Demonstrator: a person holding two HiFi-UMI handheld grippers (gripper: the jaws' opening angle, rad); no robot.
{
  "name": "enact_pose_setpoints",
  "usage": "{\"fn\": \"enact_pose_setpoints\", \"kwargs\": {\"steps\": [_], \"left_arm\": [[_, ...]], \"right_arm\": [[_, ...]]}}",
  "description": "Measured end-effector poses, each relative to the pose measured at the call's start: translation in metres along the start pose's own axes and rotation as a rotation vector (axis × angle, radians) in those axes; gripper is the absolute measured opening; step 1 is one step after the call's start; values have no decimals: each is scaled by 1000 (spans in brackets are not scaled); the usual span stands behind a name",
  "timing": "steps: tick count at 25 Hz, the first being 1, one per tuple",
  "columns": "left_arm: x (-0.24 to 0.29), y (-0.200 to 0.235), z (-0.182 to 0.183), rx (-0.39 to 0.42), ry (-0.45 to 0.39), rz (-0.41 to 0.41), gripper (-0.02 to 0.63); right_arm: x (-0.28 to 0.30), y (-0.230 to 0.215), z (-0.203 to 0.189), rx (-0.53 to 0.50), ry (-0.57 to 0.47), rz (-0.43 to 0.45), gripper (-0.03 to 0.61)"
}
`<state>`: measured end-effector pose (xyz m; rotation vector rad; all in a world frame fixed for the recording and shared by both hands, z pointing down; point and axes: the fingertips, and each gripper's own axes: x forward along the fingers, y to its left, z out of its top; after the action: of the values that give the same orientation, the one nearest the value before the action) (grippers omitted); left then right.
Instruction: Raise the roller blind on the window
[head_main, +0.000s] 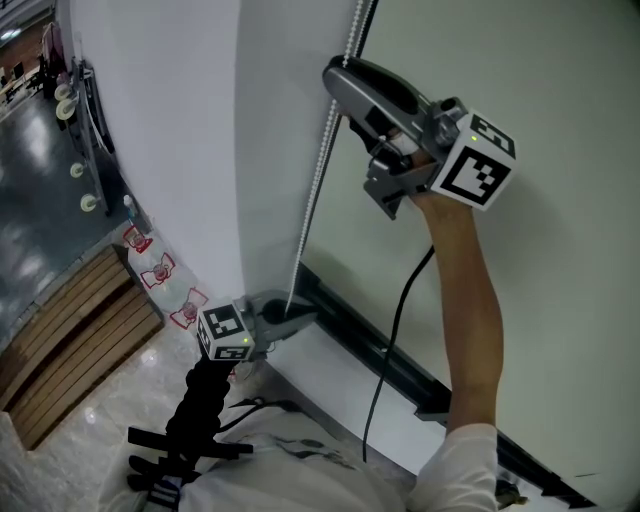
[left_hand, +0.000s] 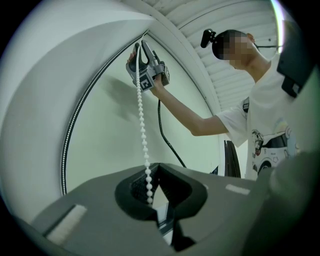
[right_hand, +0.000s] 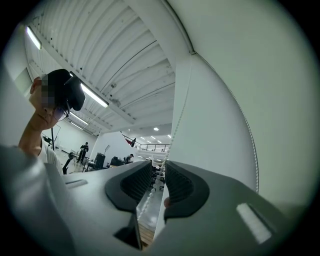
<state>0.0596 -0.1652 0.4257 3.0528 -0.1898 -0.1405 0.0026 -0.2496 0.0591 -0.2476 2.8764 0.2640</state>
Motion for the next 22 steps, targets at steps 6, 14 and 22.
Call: {"fn": "enact_pose_setpoints", "kwargs": {"steps": [6,14,22], "left_arm": [[-1,2,-5,3,0,3,-2],[-4,1,-2,-10,-7,-2,-2],[0,4,23,-22,-9,-13,-2]], "right_arm": [[-4,-1,-2,9,-17,-10,20],[-2,7,-1,31,31,0,12],[-1,8,-5,34,63,-9,12]]}}
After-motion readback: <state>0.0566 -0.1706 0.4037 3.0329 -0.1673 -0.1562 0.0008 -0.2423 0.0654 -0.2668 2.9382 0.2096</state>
